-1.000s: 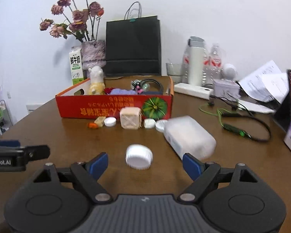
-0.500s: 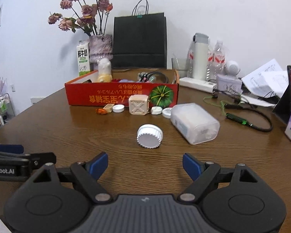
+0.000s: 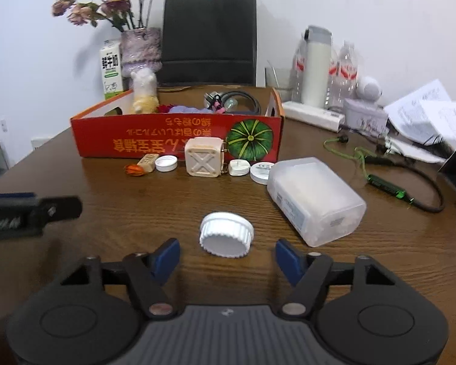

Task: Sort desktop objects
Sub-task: 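Grasp the white lid with the right tool while the left tool grasps the orange wrapped candy, then carry lid and candy into the orange box and open both tools, then grasp the beige cube with the right tool while the left tool grasps the small beige block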

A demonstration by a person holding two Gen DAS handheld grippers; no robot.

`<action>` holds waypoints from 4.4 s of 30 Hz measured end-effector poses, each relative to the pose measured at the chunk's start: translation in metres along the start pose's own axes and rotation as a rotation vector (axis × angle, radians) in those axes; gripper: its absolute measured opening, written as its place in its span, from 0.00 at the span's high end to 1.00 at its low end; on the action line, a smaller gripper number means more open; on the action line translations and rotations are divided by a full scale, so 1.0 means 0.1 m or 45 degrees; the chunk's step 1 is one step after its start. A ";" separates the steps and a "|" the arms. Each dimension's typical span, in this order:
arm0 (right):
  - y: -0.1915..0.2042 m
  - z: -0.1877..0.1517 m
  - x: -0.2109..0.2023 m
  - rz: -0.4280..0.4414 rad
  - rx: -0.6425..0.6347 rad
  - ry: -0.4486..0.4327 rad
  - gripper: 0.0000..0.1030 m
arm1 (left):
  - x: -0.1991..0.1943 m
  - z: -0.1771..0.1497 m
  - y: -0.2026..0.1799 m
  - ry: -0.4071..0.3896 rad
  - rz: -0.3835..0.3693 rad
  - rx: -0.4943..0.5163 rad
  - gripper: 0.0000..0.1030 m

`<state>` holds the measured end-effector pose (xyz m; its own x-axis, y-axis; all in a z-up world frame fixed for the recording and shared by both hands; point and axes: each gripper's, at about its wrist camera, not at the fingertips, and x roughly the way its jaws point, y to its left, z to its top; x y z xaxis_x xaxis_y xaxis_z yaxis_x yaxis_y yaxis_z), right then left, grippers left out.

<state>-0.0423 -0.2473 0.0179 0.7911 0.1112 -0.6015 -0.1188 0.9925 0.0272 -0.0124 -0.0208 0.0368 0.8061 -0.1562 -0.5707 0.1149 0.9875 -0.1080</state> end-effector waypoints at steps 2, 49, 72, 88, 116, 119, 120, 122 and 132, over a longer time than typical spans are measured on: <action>-0.01 0.05 0.08 0.006 0.020 0.012 0.40 | 0.15 0.13 0.01 0.004 -0.028 -0.009 0.26; 0.21 -0.03 0.02 -0.042 -0.112 -0.081 0.62 | -0.33 -0.12 0.03 0.001 -0.163 0.035 0.59; -0.28 2.10 1.35 0.068 0.077 -0.002 0.62 | 1.15 1.68 0.37 -0.045 0.076 -0.003 0.59; -0.39 2.44 2.24 -0.014 0.100 0.184 0.37 | 1.66 1.77 0.32 0.062 0.030 -0.078 0.27; 0.17 0.33 -0.14 0.186 -0.020 -0.072 0.22 | -0.40 -0.10 0.14 -0.117 0.044 -0.022 0.00; 0.16 0.07 -0.31 0.160 -0.021 -0.092 0.21 | -0.54 -0.30 0.13 -0.123 0.050 -0.008 0.00; 0.15 -0.01 -0.36 0.154 -0.017 -0.095 0.21 | -0.58 -0.35 0.12 -0.126 0.049 0.000 0.00; 0.13 -0.14 -0.47 0.136 -0.039 -0.106 0.19 | -0.64 -0.41 0.08 -0.116 0.038 0.030 0.00; -0.04 -0.42 -0.68 0.155 0.009 -0.101 0.20 | -0.76 -0.54 0.02 -0.073 0.032 0.036 0.00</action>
<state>-0.1212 -0.2611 0.0253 0.8162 0.2340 -0.5282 -0.2127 0.9718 0.1017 -0.1048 -0.0079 0.0358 0.8409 -0.1304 -0.5252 0.1098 0.9915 -0.0704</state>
